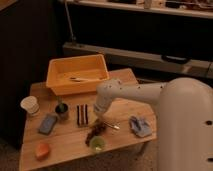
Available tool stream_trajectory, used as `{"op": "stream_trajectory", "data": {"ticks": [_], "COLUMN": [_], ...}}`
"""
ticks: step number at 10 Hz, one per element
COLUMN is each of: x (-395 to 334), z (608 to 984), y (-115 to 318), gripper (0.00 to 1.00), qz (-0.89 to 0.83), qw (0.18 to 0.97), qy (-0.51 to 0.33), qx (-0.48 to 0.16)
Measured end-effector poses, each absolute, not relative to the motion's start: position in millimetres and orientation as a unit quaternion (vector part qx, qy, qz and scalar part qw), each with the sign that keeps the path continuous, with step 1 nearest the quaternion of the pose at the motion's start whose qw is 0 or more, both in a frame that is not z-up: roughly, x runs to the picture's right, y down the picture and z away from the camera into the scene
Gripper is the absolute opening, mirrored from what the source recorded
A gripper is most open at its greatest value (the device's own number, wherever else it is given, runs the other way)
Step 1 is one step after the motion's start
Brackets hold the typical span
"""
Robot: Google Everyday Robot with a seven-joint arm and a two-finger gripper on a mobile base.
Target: Place fork in plastic cup
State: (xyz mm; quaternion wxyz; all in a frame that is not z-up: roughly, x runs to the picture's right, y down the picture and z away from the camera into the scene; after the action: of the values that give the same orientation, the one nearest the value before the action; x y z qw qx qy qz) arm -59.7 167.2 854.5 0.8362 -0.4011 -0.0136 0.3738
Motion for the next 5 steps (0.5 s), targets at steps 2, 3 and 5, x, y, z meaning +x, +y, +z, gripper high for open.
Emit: {"op": "stream_trajectory", "data": {"ticks": [2, 3, 5], "x": [-59.3, -59.3, -58.5], "z": [857.1, 857.7, 859.7], "y": [170.8, 171.2, 175.2], "gripper": [0.58, 0.52, 0.32], "qz": [0.373, 0.373, 0.376], "qw": [0.835, 0.834, 0.831], "qy": [-0.011, -0.011, -0.002], "qx": [-0.405, -0.405, -0.410]}}
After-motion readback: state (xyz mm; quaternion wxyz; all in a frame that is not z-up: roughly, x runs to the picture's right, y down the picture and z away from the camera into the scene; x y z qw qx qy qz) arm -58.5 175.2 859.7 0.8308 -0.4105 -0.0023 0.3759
